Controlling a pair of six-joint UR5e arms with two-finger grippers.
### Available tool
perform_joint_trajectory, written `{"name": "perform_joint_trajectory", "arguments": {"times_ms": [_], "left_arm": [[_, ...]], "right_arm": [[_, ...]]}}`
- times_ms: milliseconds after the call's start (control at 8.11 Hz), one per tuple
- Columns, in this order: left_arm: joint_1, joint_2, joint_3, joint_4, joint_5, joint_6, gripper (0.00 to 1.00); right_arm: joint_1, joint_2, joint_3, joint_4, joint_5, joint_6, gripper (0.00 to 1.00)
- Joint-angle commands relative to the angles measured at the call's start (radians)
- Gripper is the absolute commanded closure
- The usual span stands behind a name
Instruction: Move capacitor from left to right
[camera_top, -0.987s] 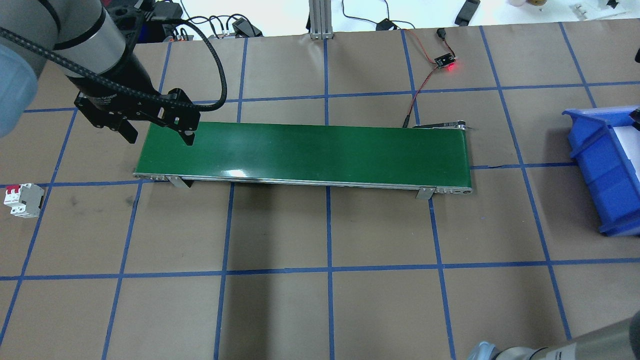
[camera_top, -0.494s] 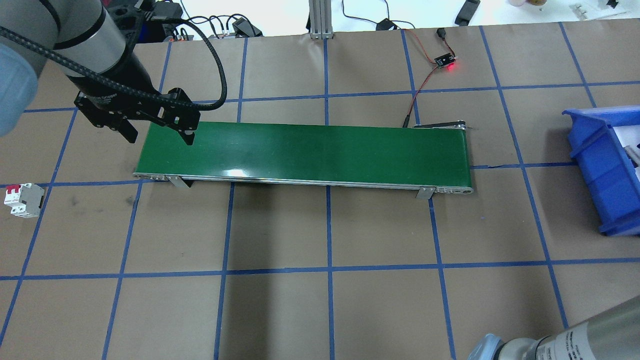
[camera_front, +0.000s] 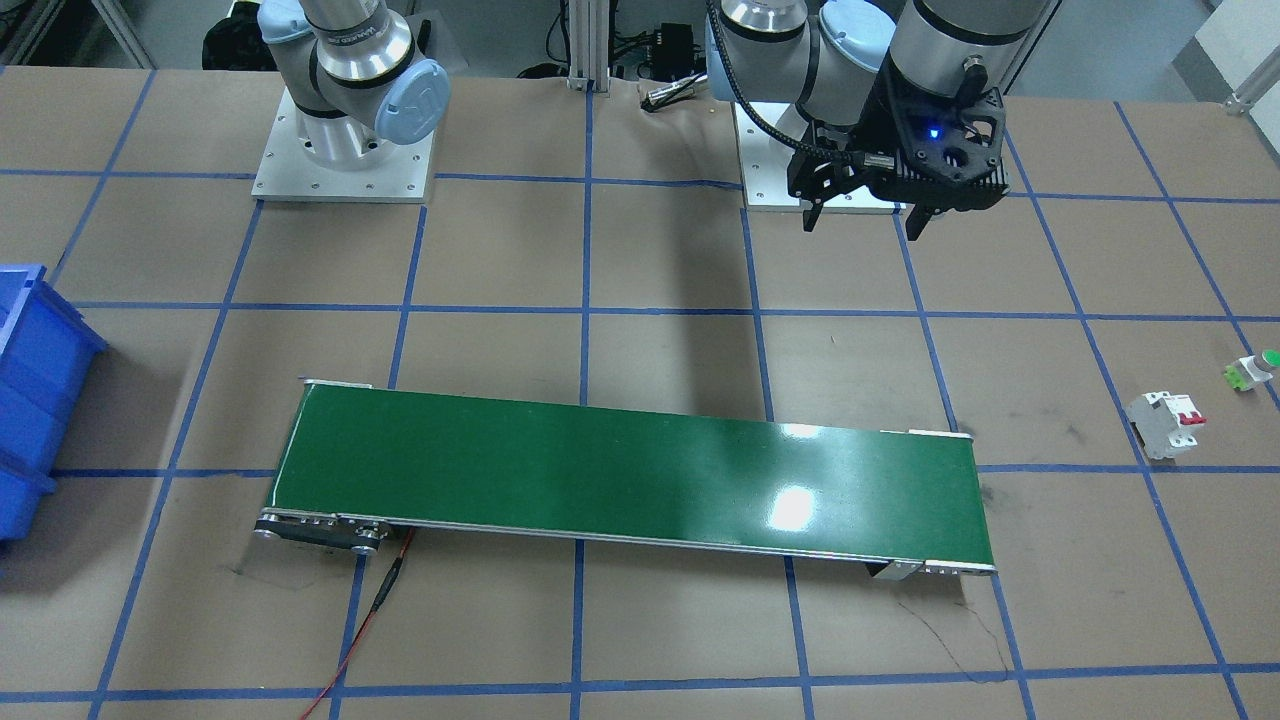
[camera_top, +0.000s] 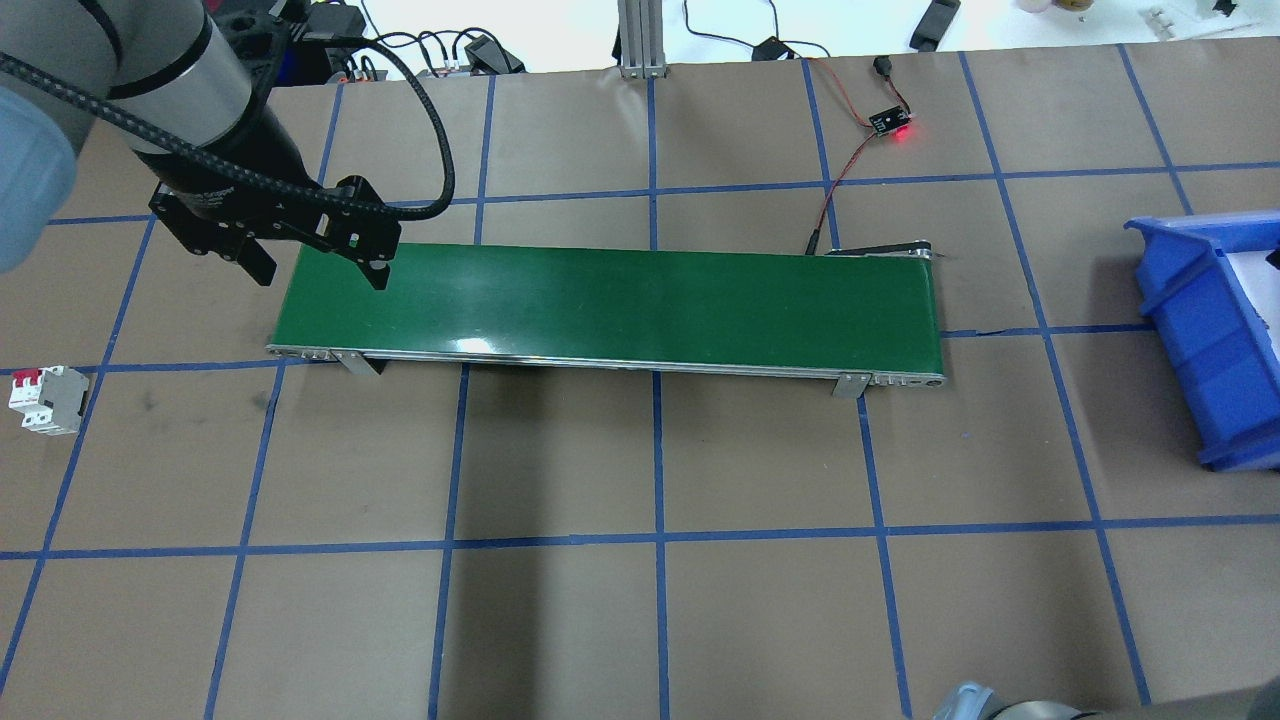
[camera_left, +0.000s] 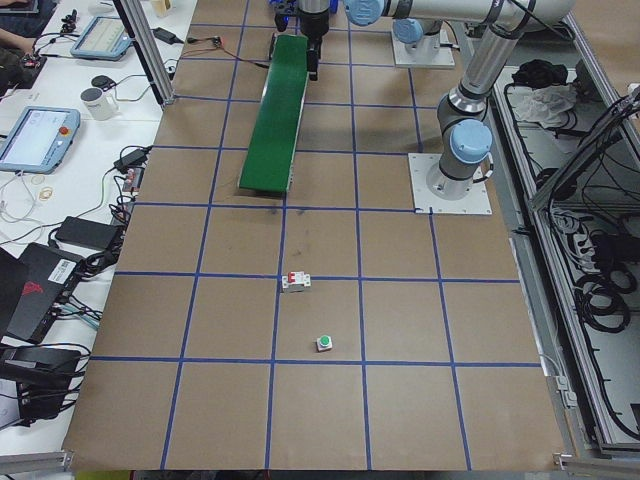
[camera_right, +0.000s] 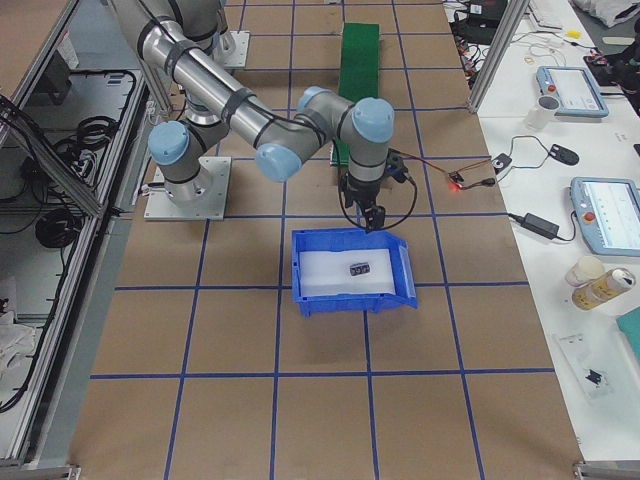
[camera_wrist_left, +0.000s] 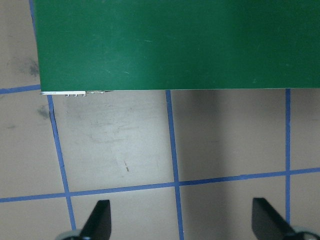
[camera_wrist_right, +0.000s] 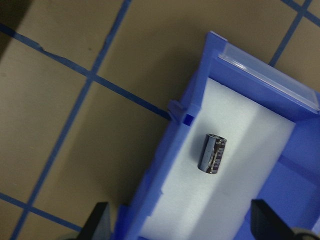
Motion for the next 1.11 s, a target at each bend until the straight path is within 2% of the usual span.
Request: {"name": "perform_joint_trajectory", "arguments": {"times_ms": [0,123,247,494,617,740,987], "left_arm": [[0.000,0.000,0.000,0.000,0.001,0.000,0.00],[0.001,0.000,0.003,0.000,0.001,0.002,0.00],[0.002,-0.002,0.005,0.000,0.000,0.000,0.00],[0.002,-0.002,0.000,0.000,0.001,0.000,0.00],[0.002,-0.002,0.002,0.000,0.000,0.000,0.00],[0.002,-0.002,0.003,0.000,0.000,0.000,0.00],[0.000,0.000,0.009,0.000,0.000,0.000,0.00]], "right_arm": [[0.182,-0.163,-0.075,0.283,0.018,0.314,0.00],[0.285,-0.189,-0.110,0.369,0.016,0.491,0.00],[0.385,-0.204,-0.119,0.402,0.016,0.628,0.00],[0.602,-0.237,-0.121,0.416,0.016,0.920,0.00],[0.673,-0.231,-0.119,0.417,0.015,0.993,0.00],[0.712,-0.229,-0.118,0.417,0.016,1.070,0.00],[0.726,-0.224,-0.116,0.417,0.015,1.078,0.00]]}}
